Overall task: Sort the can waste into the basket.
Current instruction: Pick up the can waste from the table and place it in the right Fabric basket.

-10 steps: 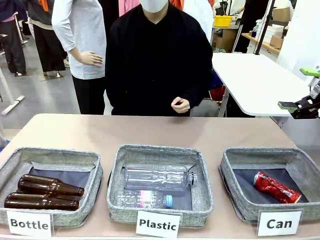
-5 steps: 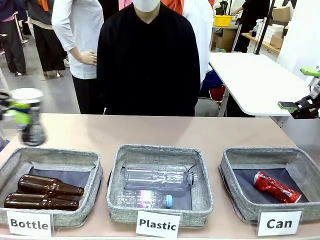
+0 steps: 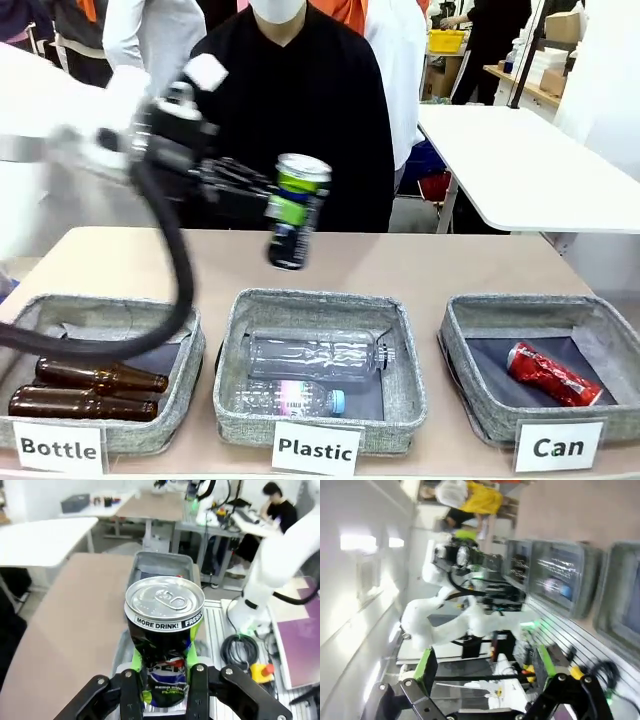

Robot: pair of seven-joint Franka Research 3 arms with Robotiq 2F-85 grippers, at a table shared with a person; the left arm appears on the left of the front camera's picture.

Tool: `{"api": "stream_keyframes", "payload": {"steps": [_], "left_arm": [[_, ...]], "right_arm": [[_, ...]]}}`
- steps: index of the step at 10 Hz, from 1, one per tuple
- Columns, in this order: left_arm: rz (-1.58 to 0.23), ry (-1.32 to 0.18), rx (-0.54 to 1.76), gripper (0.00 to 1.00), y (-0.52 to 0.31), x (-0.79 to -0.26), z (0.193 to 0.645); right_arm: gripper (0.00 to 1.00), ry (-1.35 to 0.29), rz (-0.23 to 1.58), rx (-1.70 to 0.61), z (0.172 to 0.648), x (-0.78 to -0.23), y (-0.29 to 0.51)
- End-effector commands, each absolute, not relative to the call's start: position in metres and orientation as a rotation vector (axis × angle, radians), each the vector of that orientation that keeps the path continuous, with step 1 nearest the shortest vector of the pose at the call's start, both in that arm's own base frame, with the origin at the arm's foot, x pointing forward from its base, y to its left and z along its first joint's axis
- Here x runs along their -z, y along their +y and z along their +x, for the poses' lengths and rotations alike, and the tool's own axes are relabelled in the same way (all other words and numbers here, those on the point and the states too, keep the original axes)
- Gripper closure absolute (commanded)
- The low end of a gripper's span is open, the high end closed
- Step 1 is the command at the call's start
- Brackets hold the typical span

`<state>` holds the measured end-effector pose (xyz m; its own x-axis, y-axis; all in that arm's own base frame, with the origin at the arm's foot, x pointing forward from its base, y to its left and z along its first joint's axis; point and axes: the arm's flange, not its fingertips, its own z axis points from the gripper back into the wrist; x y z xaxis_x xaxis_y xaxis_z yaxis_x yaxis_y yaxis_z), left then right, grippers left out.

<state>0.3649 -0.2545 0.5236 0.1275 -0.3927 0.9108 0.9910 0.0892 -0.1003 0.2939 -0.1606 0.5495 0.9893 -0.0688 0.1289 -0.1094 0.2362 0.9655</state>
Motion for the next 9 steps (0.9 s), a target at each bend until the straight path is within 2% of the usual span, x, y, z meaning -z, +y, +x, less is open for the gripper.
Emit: {"api": "stream_keyframes", "payload": {"steps": [1, 3, 5, 6, 8, 9], "left_arm": [[-0.952, -0.779, 1.31, 0.63, -0.345, -0.507, 0.383], [-0.975, -0.702, 1.364, 0.63, -0.437, -0.484, 0.365], [-0.935, -0.688, 1.53, 0.63, -0.517, -0.469, 0.351], [-0.942, -0.72, 1.558, 0.63, -0.543, -0.466, 0.346], [-0.886, -0.911, 1.642, 0.63, -0.585, -0.456, 0.344], [-0.891, -0.908, 1.643, 0.63, -0.597, -0.447, 0.348]], "right_arm": [[0.0, -0.163, 1.164, 0.029, 0.267, -0.554, -0.209], [0.0, -0.169, 1.036, 0.141, 0.246, -0.539, -0.248], [0.0, -0.176, 1.017, 0.198, 0.223, -0.513, -0.272], [0.0, -0.184, 1.026, 0.222, 0.207, -0.502, -0.286], [0.0, -0.254, 1.075, 0.293, 0.178, -0.476, -0.304], [0.0, -0.18, 1.036, 0.257, 0.203, -0.5, -0.289]]}}
